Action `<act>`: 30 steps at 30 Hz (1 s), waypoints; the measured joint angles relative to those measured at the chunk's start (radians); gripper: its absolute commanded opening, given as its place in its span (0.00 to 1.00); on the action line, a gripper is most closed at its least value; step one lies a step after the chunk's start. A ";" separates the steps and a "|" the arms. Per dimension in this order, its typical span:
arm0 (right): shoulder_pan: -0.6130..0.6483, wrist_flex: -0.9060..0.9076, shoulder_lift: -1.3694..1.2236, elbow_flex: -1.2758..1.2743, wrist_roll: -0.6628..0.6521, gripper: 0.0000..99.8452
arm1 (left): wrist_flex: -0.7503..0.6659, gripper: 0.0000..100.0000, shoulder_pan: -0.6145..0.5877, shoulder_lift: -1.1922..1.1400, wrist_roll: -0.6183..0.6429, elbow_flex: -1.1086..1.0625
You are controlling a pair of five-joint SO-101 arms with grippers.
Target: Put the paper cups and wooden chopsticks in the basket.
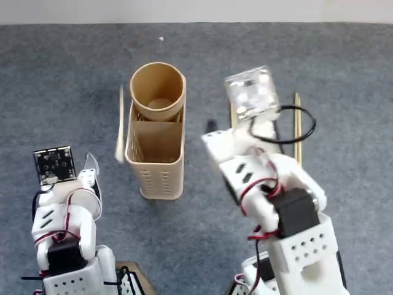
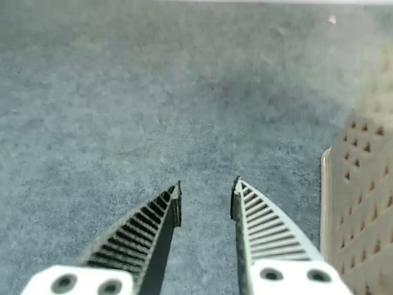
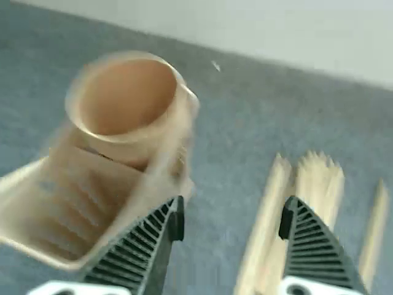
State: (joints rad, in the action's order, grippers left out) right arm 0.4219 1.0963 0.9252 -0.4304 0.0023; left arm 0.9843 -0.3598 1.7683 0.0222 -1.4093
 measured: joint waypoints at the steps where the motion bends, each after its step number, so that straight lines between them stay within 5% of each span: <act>1: -0.044 0.031 0.000 -0.012 -0.002 0.26 | 0.003 0.16 -0.003 0.000 0.000 0.018; 8: -0.379 0.101 -0.002 -0.121 -0.147 0.26 | 0.089 0.16 -0.069 -0.063 -0.048 0.224; 15: -0.557 0.009 -0.046 -0.298 -0.328 0.26 | 0.236 0.16 -0.117 -0.571 -0.110 0.588; 20: -0.629 -0.167 -0.310 -0.322 -0.368 0.26 | 0.262 0.16 -0.110 -0.977 -0.107 0.695; 30: -0.687 -0.195 -1.020 0.141 -0.371 0.26 | 0.239 0.16 -0.087 -1.051 -0.114 0.700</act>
State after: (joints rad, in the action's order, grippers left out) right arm -0.2654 0.9014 -0.0951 -0.2892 -0.3690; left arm 1.2236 -0.4473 0.7173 -0.0913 -0.7096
